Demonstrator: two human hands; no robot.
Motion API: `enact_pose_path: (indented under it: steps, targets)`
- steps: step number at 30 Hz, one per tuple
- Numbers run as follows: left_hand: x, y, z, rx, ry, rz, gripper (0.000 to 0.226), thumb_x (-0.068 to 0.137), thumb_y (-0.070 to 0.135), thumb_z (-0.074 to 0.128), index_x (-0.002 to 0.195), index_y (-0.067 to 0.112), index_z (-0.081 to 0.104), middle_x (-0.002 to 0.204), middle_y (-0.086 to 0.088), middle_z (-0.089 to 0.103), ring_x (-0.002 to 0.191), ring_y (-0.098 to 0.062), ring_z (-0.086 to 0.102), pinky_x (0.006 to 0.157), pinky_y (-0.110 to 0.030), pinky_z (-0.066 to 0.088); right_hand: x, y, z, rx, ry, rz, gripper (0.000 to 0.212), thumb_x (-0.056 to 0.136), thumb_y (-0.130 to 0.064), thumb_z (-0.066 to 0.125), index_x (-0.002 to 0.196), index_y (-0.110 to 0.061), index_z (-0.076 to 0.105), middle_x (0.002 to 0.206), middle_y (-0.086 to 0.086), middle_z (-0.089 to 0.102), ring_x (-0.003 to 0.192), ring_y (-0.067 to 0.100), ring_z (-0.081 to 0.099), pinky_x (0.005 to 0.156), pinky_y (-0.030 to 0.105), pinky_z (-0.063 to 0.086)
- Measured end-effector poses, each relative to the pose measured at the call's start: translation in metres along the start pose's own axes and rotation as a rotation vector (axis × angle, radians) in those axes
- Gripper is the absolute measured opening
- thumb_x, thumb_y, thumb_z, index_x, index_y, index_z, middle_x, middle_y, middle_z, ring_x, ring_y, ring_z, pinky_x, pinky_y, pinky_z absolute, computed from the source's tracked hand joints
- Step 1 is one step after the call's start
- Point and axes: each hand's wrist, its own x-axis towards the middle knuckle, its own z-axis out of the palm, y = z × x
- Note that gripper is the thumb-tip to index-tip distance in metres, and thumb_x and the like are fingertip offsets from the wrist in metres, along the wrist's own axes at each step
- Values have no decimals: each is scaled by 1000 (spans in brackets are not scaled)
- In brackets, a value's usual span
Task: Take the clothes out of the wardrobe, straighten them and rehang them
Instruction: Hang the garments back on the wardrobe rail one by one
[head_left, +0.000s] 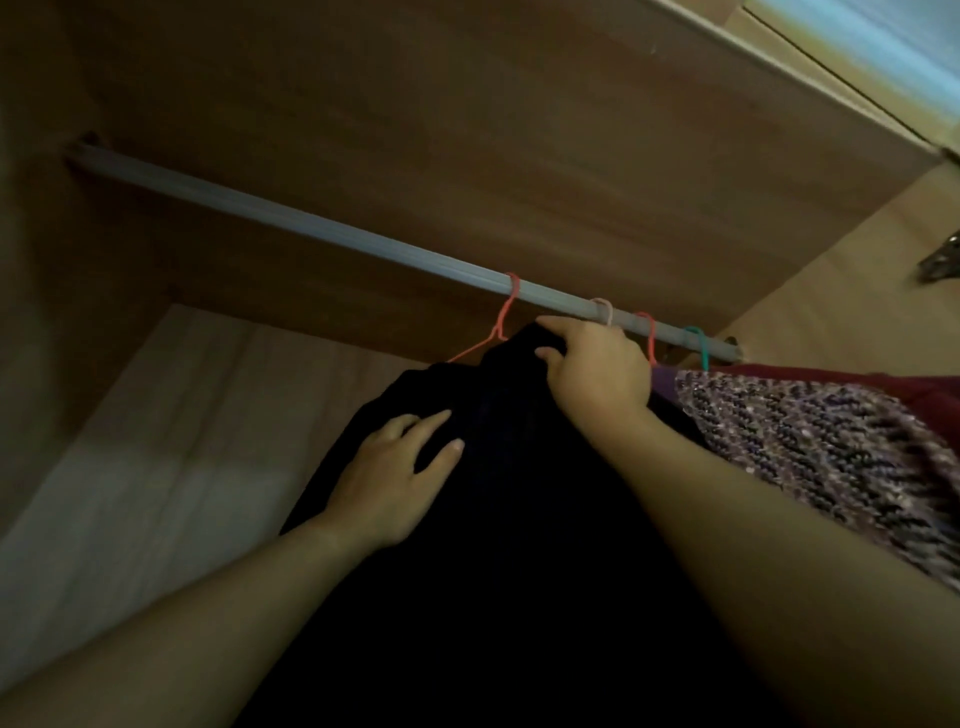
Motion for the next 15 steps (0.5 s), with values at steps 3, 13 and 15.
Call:
enact_pose_path:
  steps: [3,13,15]
  targets:
    - [-12,-3,10,-44,13,-3,58,90,58,33,145,42,23,154,4,23,141,-17,21,115,-40,23,-18,0,6,-187,15,-91,47,94,-36,47,140,-31,37,128,8,51,109,29,53,79,38,44]
    - [-115,10,27,68,24,102,74,76,74,17,143,44,28,155,12,14,142,-9,11,114,-31,17,-180,42,6,-232,-73,-220,59,91,-53,26,135,-20,47,146,9,39,135,30,35,108,42,20]
    - [-150,12,30,98,-37,131,72,77,73,18,143,43,28,155,13,17,141,-8,14,115,-34,19,-225,48,1,-237,-125,-213,58,91,-52,28,133,-19,50,144,10,42,133,29,39,107,42,20]
